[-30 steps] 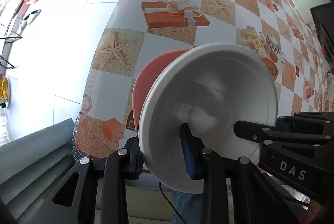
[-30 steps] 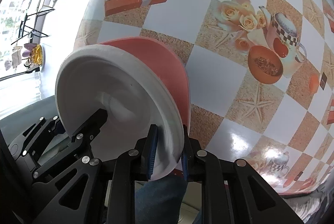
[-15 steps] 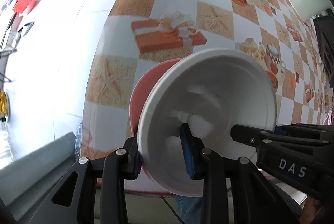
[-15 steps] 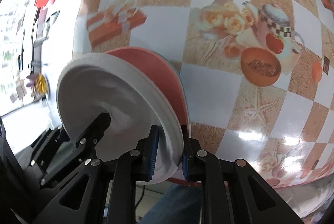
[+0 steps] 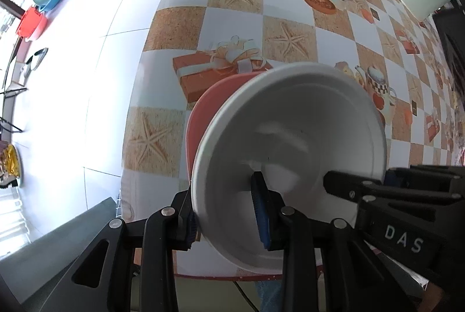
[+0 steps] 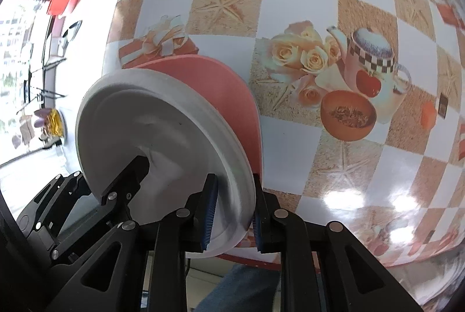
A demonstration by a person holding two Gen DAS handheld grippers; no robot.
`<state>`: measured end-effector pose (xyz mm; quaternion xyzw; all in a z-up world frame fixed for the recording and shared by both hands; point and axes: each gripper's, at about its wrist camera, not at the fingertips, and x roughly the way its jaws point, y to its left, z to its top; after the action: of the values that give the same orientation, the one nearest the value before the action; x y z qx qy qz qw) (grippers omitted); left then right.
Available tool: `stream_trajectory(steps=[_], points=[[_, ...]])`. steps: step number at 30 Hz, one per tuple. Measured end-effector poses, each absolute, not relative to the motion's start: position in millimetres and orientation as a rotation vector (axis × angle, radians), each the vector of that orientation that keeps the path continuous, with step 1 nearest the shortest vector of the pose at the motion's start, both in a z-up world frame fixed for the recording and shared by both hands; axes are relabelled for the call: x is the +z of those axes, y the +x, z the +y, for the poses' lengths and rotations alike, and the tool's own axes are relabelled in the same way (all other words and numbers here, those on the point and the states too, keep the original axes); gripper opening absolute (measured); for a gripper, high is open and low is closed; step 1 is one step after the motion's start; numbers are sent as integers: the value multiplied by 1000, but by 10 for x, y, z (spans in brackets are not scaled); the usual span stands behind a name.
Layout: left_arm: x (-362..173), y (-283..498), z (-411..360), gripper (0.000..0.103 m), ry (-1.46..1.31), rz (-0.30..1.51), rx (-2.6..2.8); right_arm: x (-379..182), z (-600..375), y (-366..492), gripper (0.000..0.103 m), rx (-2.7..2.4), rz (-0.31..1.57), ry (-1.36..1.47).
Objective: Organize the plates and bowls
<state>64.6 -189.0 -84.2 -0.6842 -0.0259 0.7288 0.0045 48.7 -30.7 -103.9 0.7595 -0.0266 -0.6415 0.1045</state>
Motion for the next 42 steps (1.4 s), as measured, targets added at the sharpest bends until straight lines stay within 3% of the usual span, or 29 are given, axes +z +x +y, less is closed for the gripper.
stream_trajectory(steps=[3, 6, 7, 8, 9, 13, 14, 15, 17, 29, 42], points=[[-773, 713, -1879, 39, -2135, -85, 2307, -950, -388, 492, 22, -1907, 21, 2202], [-663, 817, -1866, 56, -2118, -30, 2371, -862, -424, 507, 26, -1939, 97, 2184], [-606, 849, -1847, 67, -2113, 3, 2400, -830, -413, 502, 31, -1946, 101, 2174], [-561, 871, -1845, 77, -2106, 27, 2422, -789, -406, 502, 52, -1957, 100, 2157], [-503, 897, -1849, 79, -2086, 34, 2444, -727, -401, 504, 72, -1976, 107, 2131], [-330, 969, -1922, 81, -2022, 10, 2497, -518, -414, 529, 75, -1996, 184, 2054], [-278, 983, -1935, 82, -2012, -4, 2501, -466, -413, 538, 80, -1995, 196, 2046], [-220, 997, -1941, 84, -2004, -3, 2510, -413, -412, 545, 92, -1996, 201, 2031], [-145, 999, -1950, 90, -2007, 18, 2515, -322, -371, 544, 102, -2004, 231, 2013], [337, 1086, -1902, 91, -2000, 75, 2470, 213, -313, 719, 102, -2008, 189, 1953], [445, 1134, -1795, 91, -2021, 100, 2457, 251, -353, 774, 102, -2039, 244, 1954]])
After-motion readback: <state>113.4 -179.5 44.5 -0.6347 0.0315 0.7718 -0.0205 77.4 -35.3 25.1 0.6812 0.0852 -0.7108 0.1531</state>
